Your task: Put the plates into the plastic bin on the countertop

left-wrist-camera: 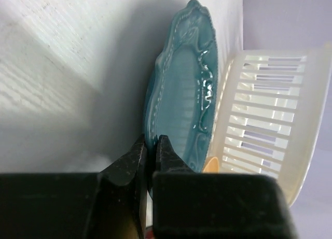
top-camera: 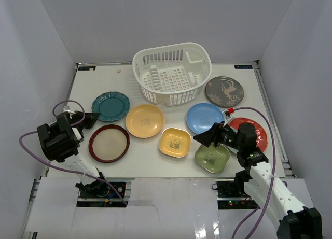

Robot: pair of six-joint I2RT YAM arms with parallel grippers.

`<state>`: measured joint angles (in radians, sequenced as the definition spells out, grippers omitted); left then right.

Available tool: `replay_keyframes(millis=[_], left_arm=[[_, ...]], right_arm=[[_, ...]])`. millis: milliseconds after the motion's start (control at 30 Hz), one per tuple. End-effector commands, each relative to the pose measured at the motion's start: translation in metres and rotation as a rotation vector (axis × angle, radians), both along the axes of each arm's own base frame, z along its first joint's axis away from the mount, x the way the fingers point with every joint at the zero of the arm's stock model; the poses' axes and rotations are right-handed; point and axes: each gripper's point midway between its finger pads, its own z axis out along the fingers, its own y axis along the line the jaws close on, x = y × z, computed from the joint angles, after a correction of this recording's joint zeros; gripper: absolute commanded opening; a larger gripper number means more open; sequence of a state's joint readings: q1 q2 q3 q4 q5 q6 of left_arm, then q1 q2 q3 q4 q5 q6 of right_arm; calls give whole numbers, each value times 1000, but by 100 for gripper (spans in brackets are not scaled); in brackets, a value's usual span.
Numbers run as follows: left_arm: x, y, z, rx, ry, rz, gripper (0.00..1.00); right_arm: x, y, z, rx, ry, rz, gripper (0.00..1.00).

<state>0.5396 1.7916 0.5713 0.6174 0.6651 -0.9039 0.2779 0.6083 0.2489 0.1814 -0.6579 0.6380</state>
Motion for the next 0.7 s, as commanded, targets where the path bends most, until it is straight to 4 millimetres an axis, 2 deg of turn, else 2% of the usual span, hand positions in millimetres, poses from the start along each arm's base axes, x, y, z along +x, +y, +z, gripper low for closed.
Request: replay_keyframes(millis=[0, 67, 100, 133, 200, 233, 300, 367, 433, 467, 500, 533, 567, 600, 633, 667], left_arm=[[9, 7, 59, 17, -154, 55, 0], [6, 3, 84, -2, -219, 61, 0], [4, 0, 116, -21, -298, 76, 0], [-3, -3, 120, -44, -312, 101, 0], [-12, -5, 144, -94, -366, 142, 0], [-20, -8, 166, -77, -421, 152, 0], [-27, -11, 185, -63, -447, 159, 0], [-38, -18, 228, 15, -542, 138, 0], [-43, -30, 241, 65, -540, 97, 0], [-45, -40, 257, 84, -546, 67, 0], [-45, -51, 263, 98, -552, 32, 0], [-46, -73, 267, 94, -559, -39, 0], [-49, -86, 272, 110, -577, -81, 0], [-52, -98, 274, 101, -568, -129, 0], [-56, -113, 275, 91, -573, -180, 0], [-61, -121, 278, 90, -580, -210, 0]], right_arm=[[7, 15, 32, 28, -77, 37, 82], [3, 27, 41, 32, -99, 70, 85], [4, 32, 49, 35, -108, 81, 87], [5, 36, 54, 37, -117, 86, 89], [1, 49, 58, 27, -121, 127, 93], [4, 53, 70, 32, -140, 125, 96], [1, 65, 76, 36, -136, 159, 98], [0, 76, 95, 54, -162, 177, 97], [7, 84, 104, 56, -161, 169, 94], [7, 91, 125, 76, -199, 182, 92], [12, 97, 127, 69, -196, 187, 91], [17, 100, 135, 69, -216, 184, 90], [21, 105, 158, 87, -252, 182, 90], [31, 111, 154, 66, -231, 177, 90], [39, 113, 159, 56, -245, 157, 90], [46, 116, 176, 63, -271, 142, 90]])
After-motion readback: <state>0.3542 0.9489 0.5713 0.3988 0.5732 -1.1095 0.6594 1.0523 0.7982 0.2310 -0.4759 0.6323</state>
